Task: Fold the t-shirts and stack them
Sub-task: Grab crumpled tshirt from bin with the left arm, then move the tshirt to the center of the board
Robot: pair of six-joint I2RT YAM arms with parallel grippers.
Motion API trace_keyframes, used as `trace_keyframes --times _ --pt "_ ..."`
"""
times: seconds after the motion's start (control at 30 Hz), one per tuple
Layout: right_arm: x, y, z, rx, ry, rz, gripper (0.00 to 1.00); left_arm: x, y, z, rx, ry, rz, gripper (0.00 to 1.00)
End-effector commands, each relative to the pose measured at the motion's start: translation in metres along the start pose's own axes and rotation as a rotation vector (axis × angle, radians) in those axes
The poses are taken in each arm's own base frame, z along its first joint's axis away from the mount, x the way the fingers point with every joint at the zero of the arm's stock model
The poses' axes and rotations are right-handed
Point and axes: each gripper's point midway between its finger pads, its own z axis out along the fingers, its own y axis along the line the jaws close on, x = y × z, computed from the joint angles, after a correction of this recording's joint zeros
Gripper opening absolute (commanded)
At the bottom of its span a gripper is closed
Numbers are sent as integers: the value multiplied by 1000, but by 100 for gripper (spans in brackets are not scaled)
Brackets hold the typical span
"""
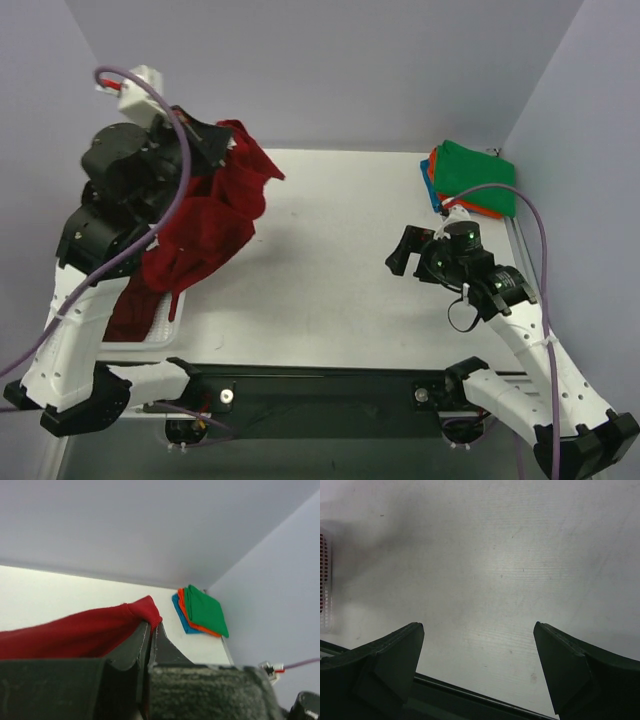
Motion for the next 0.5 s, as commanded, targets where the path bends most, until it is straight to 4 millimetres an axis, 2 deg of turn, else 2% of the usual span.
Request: trace_keyframes --times 0.0,0.07,0.17,0.23,0.3,0.33,0.4,0.43,0.47 --pt "-18 14 -12 -45 -56 -2 98 16 -36 16 16 -18 82 0" --pt "-17 12 -13 -41 -61 1 98 49 -47 36 32 52 92 0" --pt "-11 9 -11 -35 -53 12 98 116 -63 62 84 179 101 0" --pt "-7 6 -10 -22 -52 34 98 176 -66 82 93 283 101 0" --pt "1 0 -8 -10 -52 50 98 216 -72 95 126 349 82 8" --pt "0 2 -9 -20 -69 69 97 258 -71 103 125 429 94 10" --pt "11 -3 -4 -14 -55 95 96 291 -72 112 140 495 103 19" --pt "16 -4 -2 -18 -51 105 96 322 -69 118 140 563 114 20" --pt "19 -1 -1 -34 -53 131 95 327 -70 122 143 579 112 23"
